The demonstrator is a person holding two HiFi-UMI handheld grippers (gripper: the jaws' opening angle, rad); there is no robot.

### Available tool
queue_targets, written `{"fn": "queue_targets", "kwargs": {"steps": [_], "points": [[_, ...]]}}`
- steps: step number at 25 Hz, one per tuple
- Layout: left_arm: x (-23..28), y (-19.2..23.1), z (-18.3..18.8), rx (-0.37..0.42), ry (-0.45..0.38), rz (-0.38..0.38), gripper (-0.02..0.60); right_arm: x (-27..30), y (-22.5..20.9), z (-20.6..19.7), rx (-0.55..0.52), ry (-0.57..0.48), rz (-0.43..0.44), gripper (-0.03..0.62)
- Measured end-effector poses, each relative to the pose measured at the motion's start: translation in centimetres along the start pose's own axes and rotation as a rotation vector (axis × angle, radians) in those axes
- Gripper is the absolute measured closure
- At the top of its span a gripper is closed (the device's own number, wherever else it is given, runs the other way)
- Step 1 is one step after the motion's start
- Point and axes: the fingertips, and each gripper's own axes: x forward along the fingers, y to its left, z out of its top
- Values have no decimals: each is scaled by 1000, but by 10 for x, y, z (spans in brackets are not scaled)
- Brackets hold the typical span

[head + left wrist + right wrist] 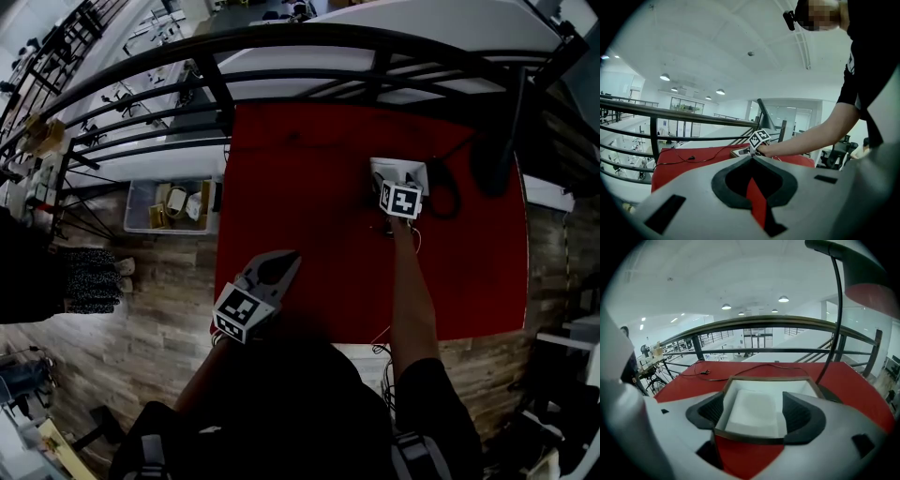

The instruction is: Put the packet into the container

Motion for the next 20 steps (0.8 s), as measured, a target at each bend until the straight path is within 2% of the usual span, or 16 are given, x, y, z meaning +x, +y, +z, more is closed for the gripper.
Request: {"fn": "queue_targets", "kwargs": {"steps": [7, 8, 12, 14, 15, 20], "points": [[-4, 2, 3, 6, -20, -18, 578, -38, 18, 18, 23, -136, 42, 223], [-5, 2, 4, 8, -24, -22, 578, -47, 21, 19, 34, -160, 47, 244], [-8, -5, 10, 16, -39, -44, 578, -93, 31, 19, 72, -248, 57, 397], [-10, -8, 11, 22, -44, -57, 577, -121, 39, 18, 77, -304, 57, 515], [-12, -8, 12, 27, -48, -64, 578, -135, 45, 19, 73, -338, 57, 545], [-18, -10, 13, 35, -60, -94, 578, -208, 77, 14, 44, -468, 68, 571]]}}
